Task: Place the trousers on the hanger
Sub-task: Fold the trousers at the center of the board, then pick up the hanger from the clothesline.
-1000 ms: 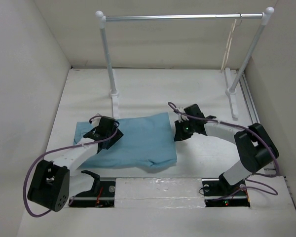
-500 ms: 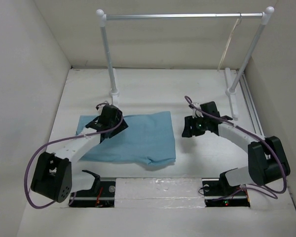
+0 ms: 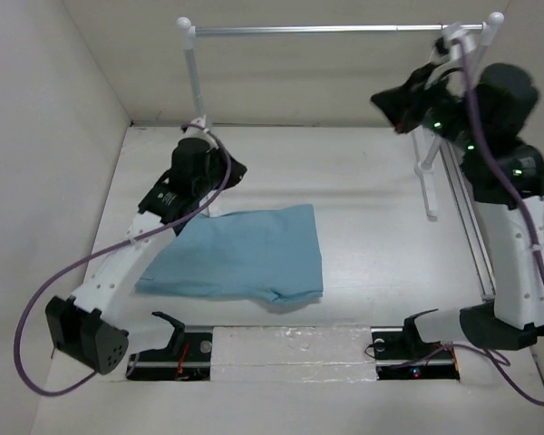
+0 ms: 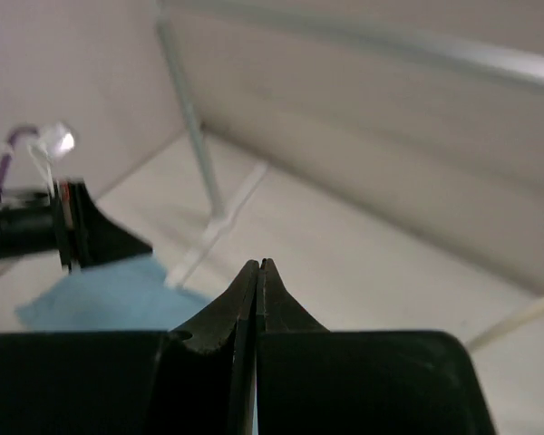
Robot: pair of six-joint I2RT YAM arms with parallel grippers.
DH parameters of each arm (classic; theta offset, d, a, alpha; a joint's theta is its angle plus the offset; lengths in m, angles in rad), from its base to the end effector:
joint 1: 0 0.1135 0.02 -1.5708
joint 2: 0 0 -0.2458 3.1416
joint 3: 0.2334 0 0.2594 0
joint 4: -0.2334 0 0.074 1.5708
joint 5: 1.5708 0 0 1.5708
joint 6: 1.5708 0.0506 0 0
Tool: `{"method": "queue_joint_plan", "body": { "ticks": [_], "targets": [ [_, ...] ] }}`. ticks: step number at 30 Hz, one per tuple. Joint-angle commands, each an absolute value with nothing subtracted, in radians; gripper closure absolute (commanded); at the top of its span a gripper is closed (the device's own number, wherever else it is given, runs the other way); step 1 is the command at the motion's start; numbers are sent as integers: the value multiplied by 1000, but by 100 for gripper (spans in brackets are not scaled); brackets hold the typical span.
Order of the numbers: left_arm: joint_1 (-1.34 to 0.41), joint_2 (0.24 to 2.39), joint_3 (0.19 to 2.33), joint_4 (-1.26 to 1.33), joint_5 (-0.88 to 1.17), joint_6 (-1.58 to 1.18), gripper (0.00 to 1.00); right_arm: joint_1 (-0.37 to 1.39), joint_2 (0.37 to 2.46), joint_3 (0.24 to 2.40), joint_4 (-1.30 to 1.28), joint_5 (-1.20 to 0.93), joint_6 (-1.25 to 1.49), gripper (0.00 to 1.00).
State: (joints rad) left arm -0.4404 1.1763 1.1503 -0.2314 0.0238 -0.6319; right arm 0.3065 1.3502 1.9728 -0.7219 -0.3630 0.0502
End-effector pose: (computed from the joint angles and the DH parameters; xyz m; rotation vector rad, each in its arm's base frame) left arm 0.2707 -0.1289 0.3621 -0.1642 1.8917 -0.7671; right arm 0.2396 0.0947 0.5372 -0.4894 1.6234 0.5707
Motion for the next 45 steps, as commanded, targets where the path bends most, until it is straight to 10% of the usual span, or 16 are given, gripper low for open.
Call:
{"method": "queue_joint_plan", "body": {
  "ticks": [1, 4, 7, 10, 14, 24, 45],
  "targets": [
    [-547, 1300, 1320, -184, 20, -531, 100, 169, 1423, 2172, -799, -354, 78, 100],
    [-609, 1400, 1411, -196, 35, -515, 100, -33, 1504, 2296, -785, -455, 162, 94],
    [-630, 1410, 1365, -144, 38, -518, 82, -156, 1546, 2264, -700, -547, 268, 53],
    [-641, 1431, 1329, -133, 75, -520, 72, -179, 1603, 2206, -522, -650, 383, 34],
    [-663, 1445, 1292, -140, 63, -512, 69, -167, 1686, 2244, -469, -649, 465, 25],
    [-706, 1456, 1249, -150, 37, -502, 68, -137, 1660, 1955, -250, -586, 613, 25],
    [-716, 1468, 1262, -149, 35, -519, 68, -118, 1586, 1775, 25, -647, 719, 79]
  ]
}}
